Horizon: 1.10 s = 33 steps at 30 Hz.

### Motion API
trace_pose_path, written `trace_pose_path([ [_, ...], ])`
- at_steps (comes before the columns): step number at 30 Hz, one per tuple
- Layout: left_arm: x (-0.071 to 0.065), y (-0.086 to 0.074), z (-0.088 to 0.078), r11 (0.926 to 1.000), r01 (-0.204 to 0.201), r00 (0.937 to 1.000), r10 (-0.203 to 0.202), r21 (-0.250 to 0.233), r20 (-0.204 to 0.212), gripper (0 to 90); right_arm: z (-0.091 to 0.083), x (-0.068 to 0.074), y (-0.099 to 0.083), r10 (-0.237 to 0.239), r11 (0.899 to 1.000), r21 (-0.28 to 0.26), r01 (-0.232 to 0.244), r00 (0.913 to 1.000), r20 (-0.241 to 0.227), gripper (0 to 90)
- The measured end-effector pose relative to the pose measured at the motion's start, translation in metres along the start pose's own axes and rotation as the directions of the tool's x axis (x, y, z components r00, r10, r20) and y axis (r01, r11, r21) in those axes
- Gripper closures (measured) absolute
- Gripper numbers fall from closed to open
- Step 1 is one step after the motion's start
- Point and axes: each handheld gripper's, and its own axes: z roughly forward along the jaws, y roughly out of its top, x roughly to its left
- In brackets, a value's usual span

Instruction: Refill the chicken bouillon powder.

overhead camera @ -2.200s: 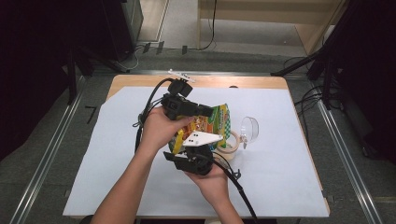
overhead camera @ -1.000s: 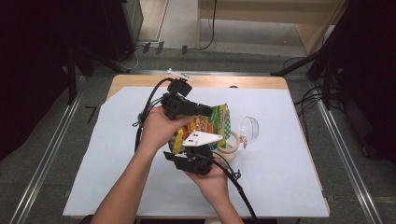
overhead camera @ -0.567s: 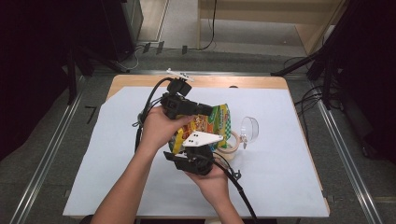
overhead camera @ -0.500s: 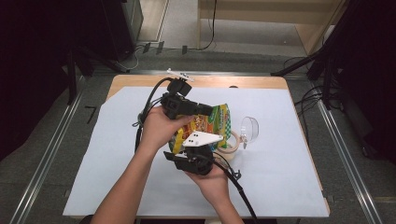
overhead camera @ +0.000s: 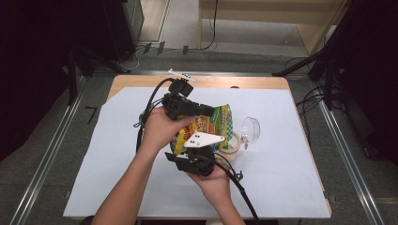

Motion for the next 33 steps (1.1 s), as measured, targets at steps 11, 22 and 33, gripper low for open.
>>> trace_pose_path([
  [11,0.003,0.001,0.001,1.0000,0.005,1.0000,-0.005,0.008,0.003,82.1,0.000,-0.001,0.001,0.004,1.000,0.006,-0.004,1.0000,-0.002,69.7],
  [22,0.010,0.000,0.002,0.9993,0.035,0.9993,-0.035,0.009,0.012,81.8,0.000,0.001,0.002,-0.014,0.999,0.029,0.014,0.9998,0.013,69.4],
  [33,0.003,0.001,0.002,0.9999,0.000,1.0000,0.000,0.012,0.008,81.8,0.002,-0.001,-0.001,-0.004,1.000,0.007,0.004,0.9999,0.013,69.9],
])
